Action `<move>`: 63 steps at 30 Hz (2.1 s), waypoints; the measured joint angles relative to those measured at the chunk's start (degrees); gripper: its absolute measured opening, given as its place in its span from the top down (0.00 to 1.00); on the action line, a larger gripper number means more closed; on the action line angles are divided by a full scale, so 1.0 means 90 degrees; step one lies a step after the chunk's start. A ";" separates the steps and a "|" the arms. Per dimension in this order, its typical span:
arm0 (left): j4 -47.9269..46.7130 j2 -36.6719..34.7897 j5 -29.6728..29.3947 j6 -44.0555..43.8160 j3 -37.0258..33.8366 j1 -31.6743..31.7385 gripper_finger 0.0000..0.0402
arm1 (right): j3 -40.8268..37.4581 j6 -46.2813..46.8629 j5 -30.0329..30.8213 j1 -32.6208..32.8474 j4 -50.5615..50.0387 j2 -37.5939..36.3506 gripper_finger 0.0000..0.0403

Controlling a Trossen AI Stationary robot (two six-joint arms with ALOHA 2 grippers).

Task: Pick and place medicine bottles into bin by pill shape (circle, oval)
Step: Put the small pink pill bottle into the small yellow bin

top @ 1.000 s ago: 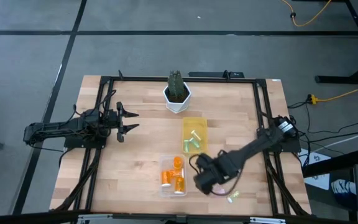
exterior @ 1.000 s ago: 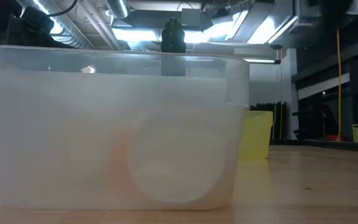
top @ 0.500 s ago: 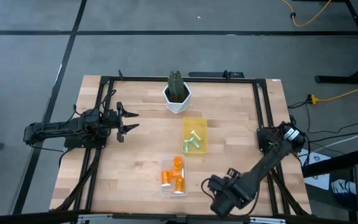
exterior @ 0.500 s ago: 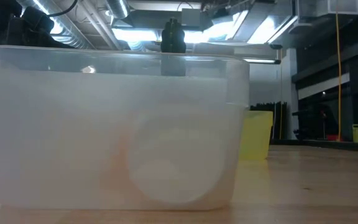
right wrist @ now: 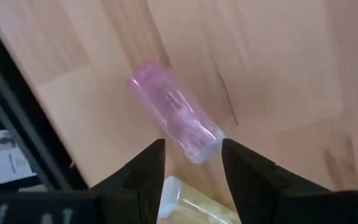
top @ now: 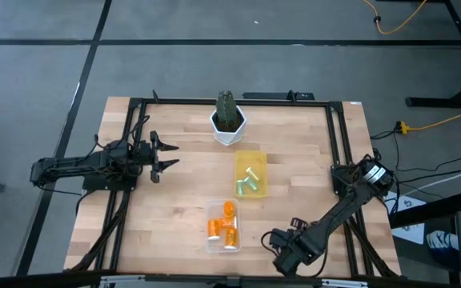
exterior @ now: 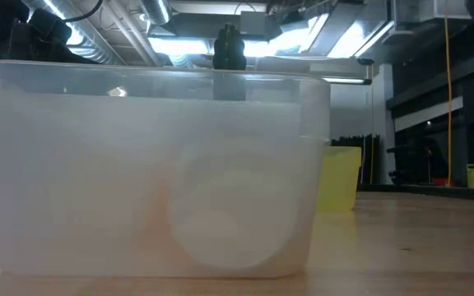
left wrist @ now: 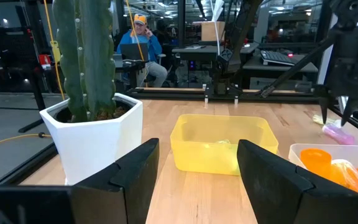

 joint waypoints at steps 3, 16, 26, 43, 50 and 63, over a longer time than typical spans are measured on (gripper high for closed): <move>0.0000 0.0001 0.0001 0.0000 0.0000 -0.0001 0.47 | -0.0151 -0.0012 -0.0081 0.0000 0.0127 0.0000 0.60; 0.0000 -0.0002 0.0001 0.0002 -0.0002 -0.0001 0.47 | -0.0183 -0.0737 0.0505 0.0000 0.0227 0.0000 0.60; 0.0000 -0.0002 0.0001 0.0002 -0.0002 -0.0001 0.47 | -0.0183 -0.1210 0.0541 -0.0002 0.0225 0.0000 0.60; -0.0002 -0.0002 -0.0001 0.0003 0.0000 0.0001 0.47 | 0.0079 -0.1871 0.0580 -0.0193 0.0551 0.0000 0.60; -0.0001 0.0000 0.0001 0.0005 -0.0001 0.0002 0.47 | 0.0079 -0.2421 0.0580 -0.0192 0.0562 0.0000 0.60; -0.0015 0.0000 -0.0002 0.0005 -0.0002 0.0000 0.47 | 0.0077 -0.3550 0.0410 -0.0187 0.0872 0.0058 0.60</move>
